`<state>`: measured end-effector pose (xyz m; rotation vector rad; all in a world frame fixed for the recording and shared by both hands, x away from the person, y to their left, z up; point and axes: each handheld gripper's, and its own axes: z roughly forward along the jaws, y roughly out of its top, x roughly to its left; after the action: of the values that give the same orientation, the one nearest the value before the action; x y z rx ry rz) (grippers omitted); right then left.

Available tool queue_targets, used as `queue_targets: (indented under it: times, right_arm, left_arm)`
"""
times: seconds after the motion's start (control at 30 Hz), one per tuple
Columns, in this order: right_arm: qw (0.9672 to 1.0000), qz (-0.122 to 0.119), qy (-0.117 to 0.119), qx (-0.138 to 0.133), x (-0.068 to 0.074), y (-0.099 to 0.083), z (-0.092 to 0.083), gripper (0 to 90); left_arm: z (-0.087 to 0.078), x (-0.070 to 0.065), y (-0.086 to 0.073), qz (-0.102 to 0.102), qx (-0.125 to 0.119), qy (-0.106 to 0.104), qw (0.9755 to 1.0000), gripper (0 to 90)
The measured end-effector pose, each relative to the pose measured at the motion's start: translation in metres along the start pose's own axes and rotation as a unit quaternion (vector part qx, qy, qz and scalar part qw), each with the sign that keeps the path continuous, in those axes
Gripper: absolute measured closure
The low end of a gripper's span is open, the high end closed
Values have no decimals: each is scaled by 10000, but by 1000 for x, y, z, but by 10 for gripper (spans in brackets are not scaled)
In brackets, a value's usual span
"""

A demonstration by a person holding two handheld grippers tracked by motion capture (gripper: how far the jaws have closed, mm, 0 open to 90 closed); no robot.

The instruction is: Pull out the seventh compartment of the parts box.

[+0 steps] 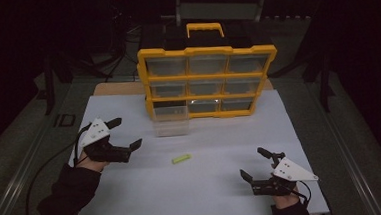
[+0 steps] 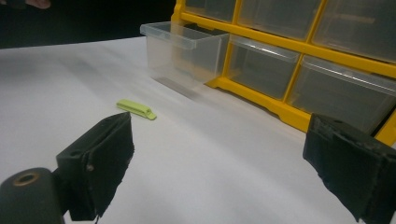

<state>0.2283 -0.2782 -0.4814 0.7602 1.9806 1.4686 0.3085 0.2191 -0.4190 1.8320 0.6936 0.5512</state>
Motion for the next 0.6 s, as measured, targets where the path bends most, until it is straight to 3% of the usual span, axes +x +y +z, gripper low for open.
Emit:
queue_targets:
  times: [0.23,0.6]
  right_arm:
    - [10000,-15,14,1,1,0,1,85]
    - [10000,-12,11,0,1,1,1,86]
  left_arm:
    - [-20,-4,-19,-167,-72,67,9998,14]
    - [-35,-17,-49,-339,-123,152,9992,14]
